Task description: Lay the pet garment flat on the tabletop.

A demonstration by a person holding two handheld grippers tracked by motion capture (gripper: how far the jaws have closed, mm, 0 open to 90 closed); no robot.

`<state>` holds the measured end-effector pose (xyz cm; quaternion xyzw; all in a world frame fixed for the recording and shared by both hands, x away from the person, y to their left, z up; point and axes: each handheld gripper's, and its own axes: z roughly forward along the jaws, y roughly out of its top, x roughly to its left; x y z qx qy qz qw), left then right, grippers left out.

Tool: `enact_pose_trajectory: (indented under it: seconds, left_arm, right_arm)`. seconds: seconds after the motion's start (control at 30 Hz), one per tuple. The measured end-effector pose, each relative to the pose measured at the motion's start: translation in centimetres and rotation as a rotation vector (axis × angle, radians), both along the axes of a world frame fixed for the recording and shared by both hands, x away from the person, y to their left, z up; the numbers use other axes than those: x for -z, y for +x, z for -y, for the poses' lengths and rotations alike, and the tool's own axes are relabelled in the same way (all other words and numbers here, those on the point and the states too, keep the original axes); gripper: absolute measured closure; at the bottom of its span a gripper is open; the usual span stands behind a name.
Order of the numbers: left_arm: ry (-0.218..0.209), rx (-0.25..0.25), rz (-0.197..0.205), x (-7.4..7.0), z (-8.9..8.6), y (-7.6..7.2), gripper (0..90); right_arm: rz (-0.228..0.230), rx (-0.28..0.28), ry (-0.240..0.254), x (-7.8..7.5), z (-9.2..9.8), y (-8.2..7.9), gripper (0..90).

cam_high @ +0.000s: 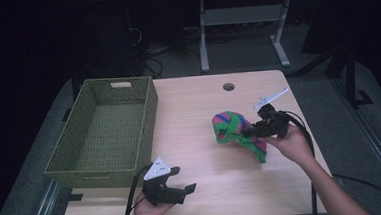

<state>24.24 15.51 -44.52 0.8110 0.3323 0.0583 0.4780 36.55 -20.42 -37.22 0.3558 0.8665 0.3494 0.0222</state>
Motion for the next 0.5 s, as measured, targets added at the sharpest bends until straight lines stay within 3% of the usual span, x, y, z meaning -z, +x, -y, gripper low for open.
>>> enact_pose_trajectory:
  seconds: [0.5]
  left_arm:
    - [-0.011,-0.01,0.002,0.0,-0.1,0.0,16.4]
  right_arm:
    - [-0.11,-0.074,-0.014,4.8,-2.8,-1.2,74.0]
